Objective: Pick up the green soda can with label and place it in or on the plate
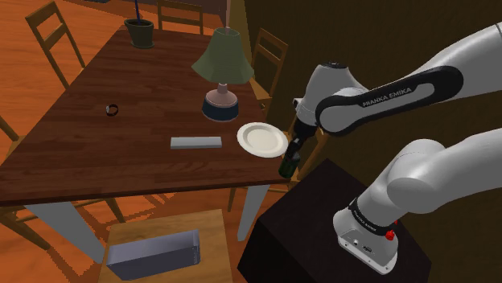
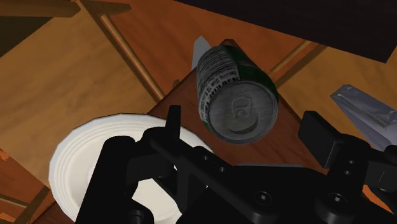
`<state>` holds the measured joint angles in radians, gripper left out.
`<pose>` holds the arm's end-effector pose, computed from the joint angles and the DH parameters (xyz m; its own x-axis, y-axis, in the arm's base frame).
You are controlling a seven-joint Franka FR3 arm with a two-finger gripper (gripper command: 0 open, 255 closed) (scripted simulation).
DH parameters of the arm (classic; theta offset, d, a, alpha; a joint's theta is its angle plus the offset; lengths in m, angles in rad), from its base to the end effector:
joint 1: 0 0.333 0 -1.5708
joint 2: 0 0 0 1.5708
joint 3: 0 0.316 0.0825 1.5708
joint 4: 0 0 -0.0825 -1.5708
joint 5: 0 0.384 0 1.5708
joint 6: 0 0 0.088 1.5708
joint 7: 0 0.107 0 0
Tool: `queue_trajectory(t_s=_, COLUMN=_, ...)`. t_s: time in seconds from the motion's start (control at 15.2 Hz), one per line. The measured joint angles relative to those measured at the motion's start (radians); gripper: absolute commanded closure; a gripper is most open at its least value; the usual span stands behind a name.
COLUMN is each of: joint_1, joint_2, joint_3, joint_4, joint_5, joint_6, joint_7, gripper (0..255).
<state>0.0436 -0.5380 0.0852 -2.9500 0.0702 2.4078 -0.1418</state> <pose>0.3118 0.0359 0.3075 0.9788 0.2048 -0.0042 0.2048 -0.9788 -0.0038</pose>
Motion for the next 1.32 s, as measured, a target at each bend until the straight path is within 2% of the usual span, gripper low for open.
queue_trajectory(t_s=0.4, joint_1=0.000, joint_2=0.094, joint_3=0.005, joint_4=-0.029, joint_5=0.002, joint_6=0.123, joint_7=0.000, gripper=0)
queue_trajectory(t_s=0.79, joint_1=0.000, joint_2=0.112, joint_3=0.007, joint_4=-0.032, joint_5=0.003, joint_6=0.144, joint_7=0.001, gripper=0)
queue_trajectory(t_s=0.86, joint_1=0.000, joint_2=0.112, joint_3=0.007, joint_4=-0.032, joint_5=0.003, joint_6=0.144, joint_7=0.001, gripper=255)
queue_trajectory(t_s=1.32, joint_1=0.000, joint_2=0.112, joint_3=0.007, joint_4=-0.032, joint_5=0.003, joint_6=0.144, joint_7=0.001, gripper=255)
